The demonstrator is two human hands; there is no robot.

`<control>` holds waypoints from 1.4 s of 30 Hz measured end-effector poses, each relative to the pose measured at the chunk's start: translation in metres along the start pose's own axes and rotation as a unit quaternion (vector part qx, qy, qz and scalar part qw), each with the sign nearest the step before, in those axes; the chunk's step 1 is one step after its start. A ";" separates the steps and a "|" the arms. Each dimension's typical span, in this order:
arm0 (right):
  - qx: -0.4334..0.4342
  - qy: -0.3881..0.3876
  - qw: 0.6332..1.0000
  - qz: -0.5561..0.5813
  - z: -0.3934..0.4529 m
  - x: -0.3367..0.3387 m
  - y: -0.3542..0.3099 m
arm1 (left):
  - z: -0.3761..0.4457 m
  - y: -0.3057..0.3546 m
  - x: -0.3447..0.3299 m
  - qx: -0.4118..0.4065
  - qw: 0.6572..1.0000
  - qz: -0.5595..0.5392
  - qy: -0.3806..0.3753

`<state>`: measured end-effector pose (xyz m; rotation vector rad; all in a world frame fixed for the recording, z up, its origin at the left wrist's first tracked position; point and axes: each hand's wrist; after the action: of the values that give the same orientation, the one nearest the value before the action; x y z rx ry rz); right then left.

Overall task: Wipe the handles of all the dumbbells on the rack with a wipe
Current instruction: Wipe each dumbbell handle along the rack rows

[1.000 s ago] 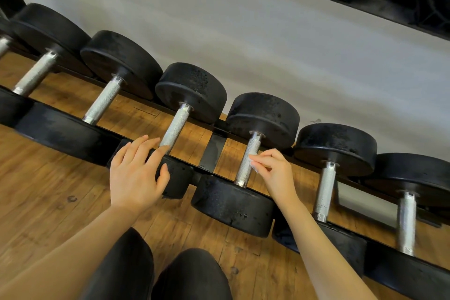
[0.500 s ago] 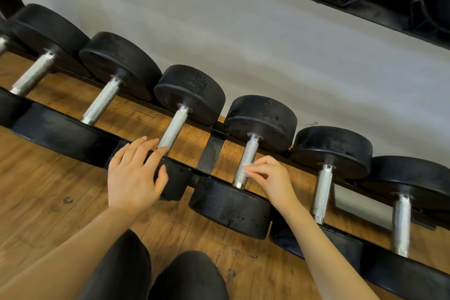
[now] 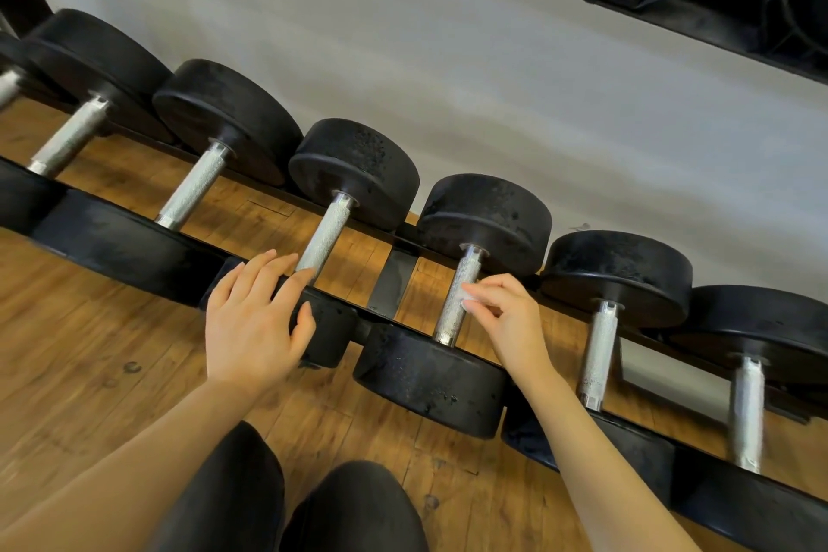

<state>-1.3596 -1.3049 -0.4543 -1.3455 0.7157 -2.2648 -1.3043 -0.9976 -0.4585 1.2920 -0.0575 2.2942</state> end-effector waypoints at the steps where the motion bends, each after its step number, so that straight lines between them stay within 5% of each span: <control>1: 0.005 0.011 1.000 -0.005 0.002 -0.001 0.000 | 0.000 0.000 0.000 -0.001 1.000 -0.001 -0.001; 6: 0.080 -0.006 0.993 -0.088 0.005 -0.005 0.003 | 0.001 0.000 0.000 -0.004 1.000 -0.001 -0.005; 16: 0.213 -0.169 0.953 -0.134 0.013 0.011 0.002 | 0.000 -0.002 0.000 -0.006 1.000 0.001 -0.001; 21: 0.141 -0.174 0.973 -0.062 0.021 0.004 -0.009 | 0.000 -0.002 0.001 -0.006 1.000 0.002 -0.006; 37: 0.189 -0.220 0.952 -0.094 0.015 0.004 -0.007 | 0.001 -0.004 0.000 0.000 1.000 0.002 -0.029; 42: 0.116 -0.207 0.970 -0.053 0.009 0.012 -0.005 | 0.001 -0.004 -0.001 0.000 1.000 0.001 -0.027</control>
<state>-1.3572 -1.3098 -0.4399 -1.6906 0.2343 -1.9692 -1.3016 -0.9944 -0.4595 1.3535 -0.0774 2.2619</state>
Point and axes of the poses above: each hand's wrist, its own z-axis towards the middle knuckle, its own x-axis out of the back of the hand, y = z × x, and after that the axes turned 4 degrees about y, right-handed
